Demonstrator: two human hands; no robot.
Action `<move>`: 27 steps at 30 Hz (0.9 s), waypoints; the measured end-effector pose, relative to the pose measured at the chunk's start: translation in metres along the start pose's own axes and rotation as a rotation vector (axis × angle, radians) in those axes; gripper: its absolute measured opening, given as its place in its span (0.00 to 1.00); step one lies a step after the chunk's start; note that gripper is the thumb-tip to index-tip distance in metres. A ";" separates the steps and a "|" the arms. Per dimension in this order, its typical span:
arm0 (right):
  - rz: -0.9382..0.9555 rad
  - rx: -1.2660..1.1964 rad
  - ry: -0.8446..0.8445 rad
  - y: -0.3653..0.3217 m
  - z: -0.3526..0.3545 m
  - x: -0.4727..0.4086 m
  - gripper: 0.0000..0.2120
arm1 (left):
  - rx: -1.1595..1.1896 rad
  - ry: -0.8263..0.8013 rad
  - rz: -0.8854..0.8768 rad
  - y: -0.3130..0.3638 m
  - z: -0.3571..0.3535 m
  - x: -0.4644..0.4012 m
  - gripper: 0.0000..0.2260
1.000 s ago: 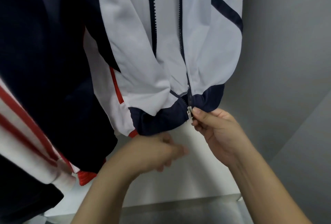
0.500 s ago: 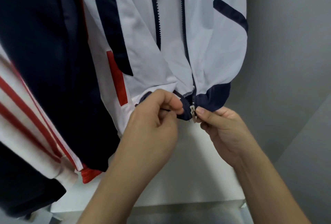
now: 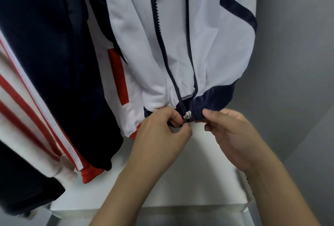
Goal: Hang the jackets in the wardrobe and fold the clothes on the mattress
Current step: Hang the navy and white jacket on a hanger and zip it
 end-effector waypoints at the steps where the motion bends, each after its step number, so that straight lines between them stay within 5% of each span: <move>1: -0.002 0.015 -0.001 0.000 0.000 0.000 0.27 | -0.025 -0.002 -0.019 0.001 -0.001 0.000 0.06; 7: -0.009 0.084 0.065 0.002 0.000 -0.002 0.30 | -0.227 -0.059 -0.131 0.006 -0.005 0.000 0.06; 14: -0.034 0.129 0.119 0.002 0.002 -0.004 0.09 | -0.547 0.020 -0.268 0.015 -0.005 0.003 0.10; 22: 0.024 -0.017 0.164 -0.009 0.009 -0.004 0.08 | -0.925 -0.202 -0.316 0.079 0.005 -0.033 0.09; 27: 0.064 -0.030 0.108 -0.017 0.010 0.001 0.10 | -0.801 -0.430 -0.375 0.080 0.000 -0.068 0.14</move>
Point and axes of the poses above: each hand's wrist, its own x-axis away from the middle knuckle, its own z-axis out of the back of the hand, y = z × x, the point moved 3 cm from there along -x, towards the middle knuckle, and after that the axes turned 12 degrees about -z, right-handed, at the moved point
